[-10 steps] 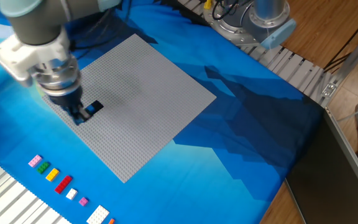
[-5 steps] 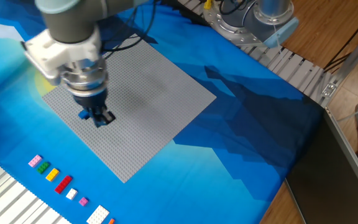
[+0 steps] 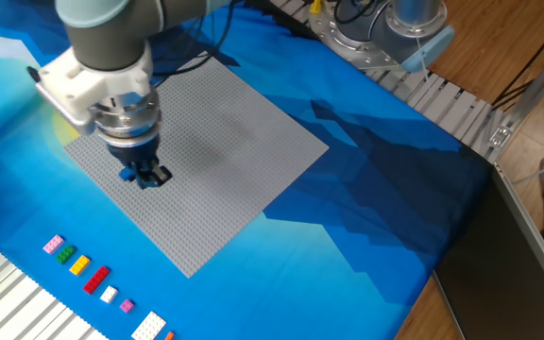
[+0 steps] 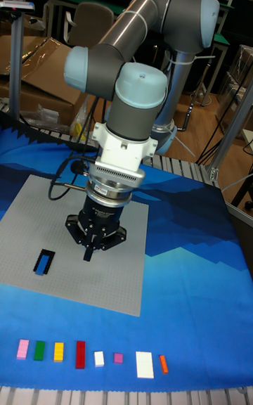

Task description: Stack small Lego blocks one on top of the other

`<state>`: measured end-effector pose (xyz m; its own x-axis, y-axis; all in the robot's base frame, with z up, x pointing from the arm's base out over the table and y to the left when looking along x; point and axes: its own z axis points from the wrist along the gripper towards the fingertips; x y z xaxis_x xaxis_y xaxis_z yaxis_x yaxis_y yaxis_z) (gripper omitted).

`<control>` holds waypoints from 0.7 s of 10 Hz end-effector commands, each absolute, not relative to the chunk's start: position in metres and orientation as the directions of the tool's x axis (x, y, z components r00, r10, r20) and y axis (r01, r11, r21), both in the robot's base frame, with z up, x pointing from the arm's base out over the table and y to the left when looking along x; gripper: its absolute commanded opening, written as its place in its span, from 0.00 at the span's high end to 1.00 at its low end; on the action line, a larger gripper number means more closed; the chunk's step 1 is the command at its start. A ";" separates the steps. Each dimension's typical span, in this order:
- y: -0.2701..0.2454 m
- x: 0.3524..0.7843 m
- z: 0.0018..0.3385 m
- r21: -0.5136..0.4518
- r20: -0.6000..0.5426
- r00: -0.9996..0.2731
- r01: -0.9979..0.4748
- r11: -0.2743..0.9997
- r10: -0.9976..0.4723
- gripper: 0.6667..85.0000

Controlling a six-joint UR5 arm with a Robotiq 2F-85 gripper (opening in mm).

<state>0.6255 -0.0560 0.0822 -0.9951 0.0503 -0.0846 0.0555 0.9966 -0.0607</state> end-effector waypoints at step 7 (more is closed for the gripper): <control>-0.095 0.645 0.076 -0.058 -0.043 -0.997 0.059 0.997 0.056 1.00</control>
<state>0.6431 -0.0899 0.0760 -0.9986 0.0050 -0.0518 0.0087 0.9974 -0.0710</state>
